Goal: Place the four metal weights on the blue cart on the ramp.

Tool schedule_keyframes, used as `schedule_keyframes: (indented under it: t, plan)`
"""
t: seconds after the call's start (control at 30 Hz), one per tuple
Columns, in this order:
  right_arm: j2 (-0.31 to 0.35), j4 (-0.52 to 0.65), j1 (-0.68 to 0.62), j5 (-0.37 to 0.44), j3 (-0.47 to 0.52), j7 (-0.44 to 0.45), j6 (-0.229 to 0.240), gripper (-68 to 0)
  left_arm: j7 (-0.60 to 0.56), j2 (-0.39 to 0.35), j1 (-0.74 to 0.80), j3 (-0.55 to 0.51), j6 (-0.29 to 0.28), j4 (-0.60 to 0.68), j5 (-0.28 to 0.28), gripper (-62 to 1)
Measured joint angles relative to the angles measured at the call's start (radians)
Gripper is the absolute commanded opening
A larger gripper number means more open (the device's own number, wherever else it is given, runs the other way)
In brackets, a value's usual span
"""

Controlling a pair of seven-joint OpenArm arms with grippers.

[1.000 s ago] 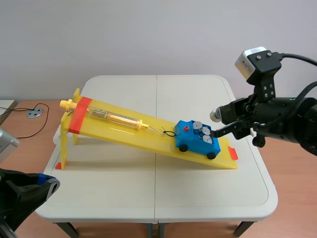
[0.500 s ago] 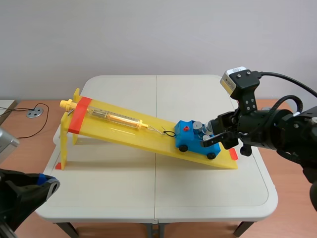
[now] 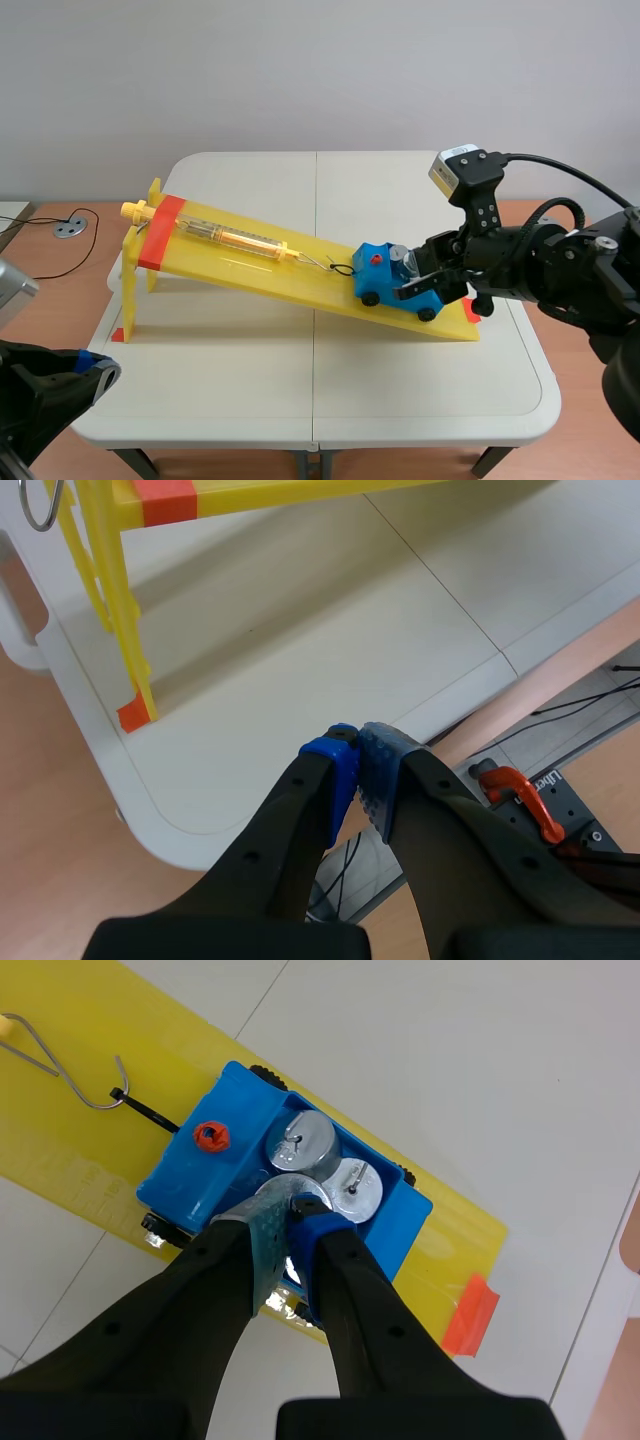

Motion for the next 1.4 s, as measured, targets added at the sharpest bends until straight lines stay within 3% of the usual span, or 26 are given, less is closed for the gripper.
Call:
schedule_keyframes:
  t: [0.3, 0.5, 0.73, 0.93, 1.13, 1.4]
  plan:
    - [-0.003, -0.026, 0.0, -0.007, -0.006, 0.012, 0.0, -66.4, 0.0, 0.0, 0.0, 0.0, 0.0, 0.0, 0.0, -57.8]
    - [-0.015, -0.035, 0.0, -0.015, -0.006, 0.049, -0.004, -51.8, 0.0, 0.0, 0.0, 0.0, 0.0, 0.0, 0.0, -57.8]
    - [-0.016, -0.032, -0.001, -0.015, -0.006, 0.071, 0.016, -49.8, 0.0, 0.0, 0.0, 0.0, 0.0, 0.0, 0.0, -57.8]
    - [0.002, 0.09, -0.034, 0.026, 0.012, 0.04, 0.055, -51.2, 0.0, 0.0, 0.0, 0.0, 0.0, 0.0, 0.0, -57.8]
    - [0.092, 0.293, -0.14, 0.089, 0.082, 0.019, 0.057, -66.9, 0.001, 0.031, -0.024, 0.0, -0.013, 0.0, 0.0, -57.8]
    - [0.196, 0.403, -0.321, 0.102, 0.206, 0.019, 0.059, -66.9, 0.038, 0.141, -0.097, 0.0, -0.024, 0.008, 0.017, -57.8]
